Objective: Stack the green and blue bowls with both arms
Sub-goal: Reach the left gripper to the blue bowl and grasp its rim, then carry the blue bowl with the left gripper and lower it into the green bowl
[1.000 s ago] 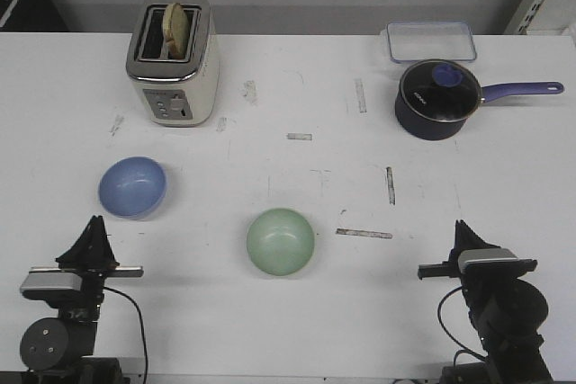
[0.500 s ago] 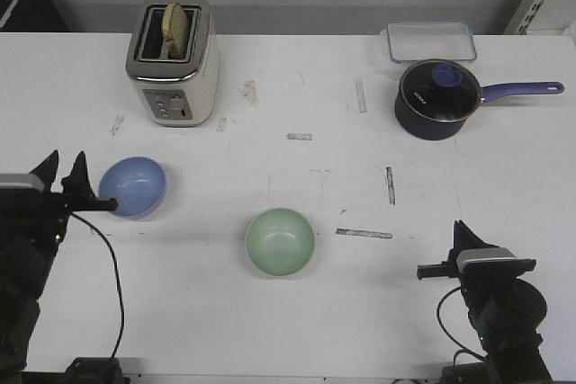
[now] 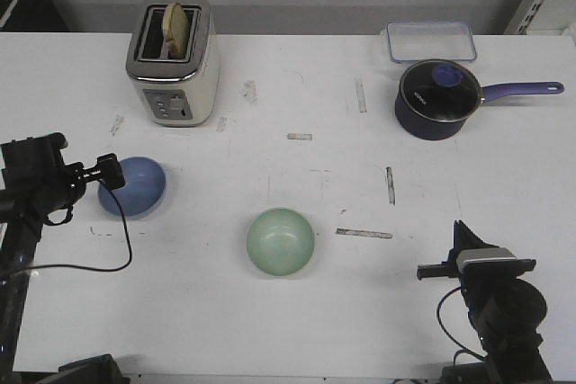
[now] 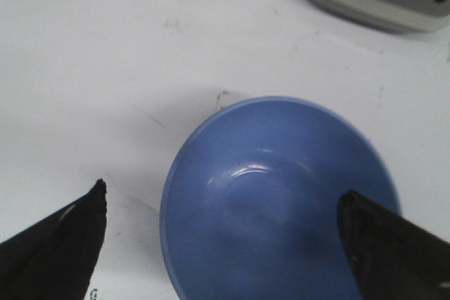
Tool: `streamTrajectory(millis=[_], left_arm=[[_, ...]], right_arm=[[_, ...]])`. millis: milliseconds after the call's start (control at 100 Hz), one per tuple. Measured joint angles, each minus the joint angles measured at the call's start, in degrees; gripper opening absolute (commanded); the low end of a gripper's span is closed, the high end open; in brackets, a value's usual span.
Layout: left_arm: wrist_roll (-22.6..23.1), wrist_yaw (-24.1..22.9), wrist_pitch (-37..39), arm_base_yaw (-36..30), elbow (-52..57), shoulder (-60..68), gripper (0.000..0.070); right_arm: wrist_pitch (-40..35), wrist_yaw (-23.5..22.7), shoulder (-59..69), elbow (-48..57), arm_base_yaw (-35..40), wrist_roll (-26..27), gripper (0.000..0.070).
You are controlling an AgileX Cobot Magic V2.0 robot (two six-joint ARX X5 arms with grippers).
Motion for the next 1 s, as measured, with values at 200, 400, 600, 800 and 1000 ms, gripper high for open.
streamTrajectory(millis=[200,400,600,800,1000], left_arm=[[-0.33,0.37,-0.13,0.50,0.00,8.94,0.0563],[-0.37,0.39,-0.24,0.70,-0.02,12.74,0.0248],[-0.52,0.39,-0.13,0.72,-0.02,12.83,0.0000],[-0.55,0.39,0.31,0.72,0.00,12.83,0.0000],[-0.52,1.33,0.09,0.72,1.49,12.83,0.0000]], right_arm=[[-0.02,0.00,0.00,0.02,0.00,0.00,0.0000],[-0.02,0.00,0.00,0.00,0.00,0.00,0.0000],[-0.04,0.00,0.00,0.00,0.00,0.00,0.0000],[-0.04,0.00,0.00,0.02,0.00,0.00,0.0000],[-0.07,0.00,0.00,0.00,0.00,0.00,0.0000]])
